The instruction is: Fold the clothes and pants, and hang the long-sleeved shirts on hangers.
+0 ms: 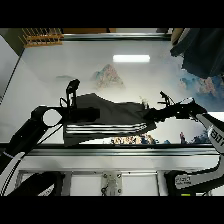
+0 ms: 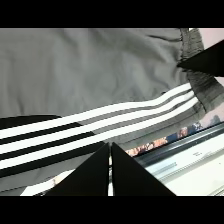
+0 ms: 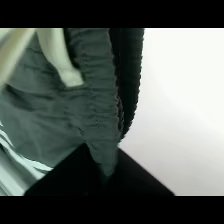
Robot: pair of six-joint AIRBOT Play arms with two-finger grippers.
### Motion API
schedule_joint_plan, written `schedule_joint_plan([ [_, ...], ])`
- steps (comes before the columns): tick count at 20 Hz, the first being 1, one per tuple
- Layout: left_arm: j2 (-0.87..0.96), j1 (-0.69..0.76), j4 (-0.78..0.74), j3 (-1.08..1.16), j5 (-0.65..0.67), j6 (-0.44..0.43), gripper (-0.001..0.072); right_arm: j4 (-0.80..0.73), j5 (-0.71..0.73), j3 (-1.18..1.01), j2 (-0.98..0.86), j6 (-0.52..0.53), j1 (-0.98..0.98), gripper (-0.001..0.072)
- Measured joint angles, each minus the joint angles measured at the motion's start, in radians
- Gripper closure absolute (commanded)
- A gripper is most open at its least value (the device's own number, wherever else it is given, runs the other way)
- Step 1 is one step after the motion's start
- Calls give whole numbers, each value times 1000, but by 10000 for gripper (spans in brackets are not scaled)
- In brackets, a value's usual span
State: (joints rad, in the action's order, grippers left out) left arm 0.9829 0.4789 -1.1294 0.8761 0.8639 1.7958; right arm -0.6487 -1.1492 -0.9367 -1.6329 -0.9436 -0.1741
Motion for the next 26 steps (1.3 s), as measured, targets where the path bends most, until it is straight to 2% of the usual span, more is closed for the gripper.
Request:
schedule_joint_plan([
  [4, -38, 8, -4, -32, -3, 0, 702, 71, 0, -23, 8, 53, 16, 693],
  [7, -82, 10, -3, -65, -23, 3, 702, 67, 5, -107, 47, 45, -19, 693],
  [9, -112, 11, -3, -87, -40, 3, 702, 7, 27, -192, 89, -26, -82, 693],
  [15, -143, 11, -3, -112, -77, 11, 702, -255, 163, -344, 252, -370, -420, 694],
  [20, -99, 11, 4, -114, -86, 11, 702, -573, 153, -346, 366, -632, -666, 694],
  [23, -68, 11, 4, -95, -81, 11, 702, -696, 104, -291, 417, -717, -739, 694],
  [26, -41, 11, 5, -63, -75, 11, 702, -748, 77, -200, 463, -761, -760, 693],
])
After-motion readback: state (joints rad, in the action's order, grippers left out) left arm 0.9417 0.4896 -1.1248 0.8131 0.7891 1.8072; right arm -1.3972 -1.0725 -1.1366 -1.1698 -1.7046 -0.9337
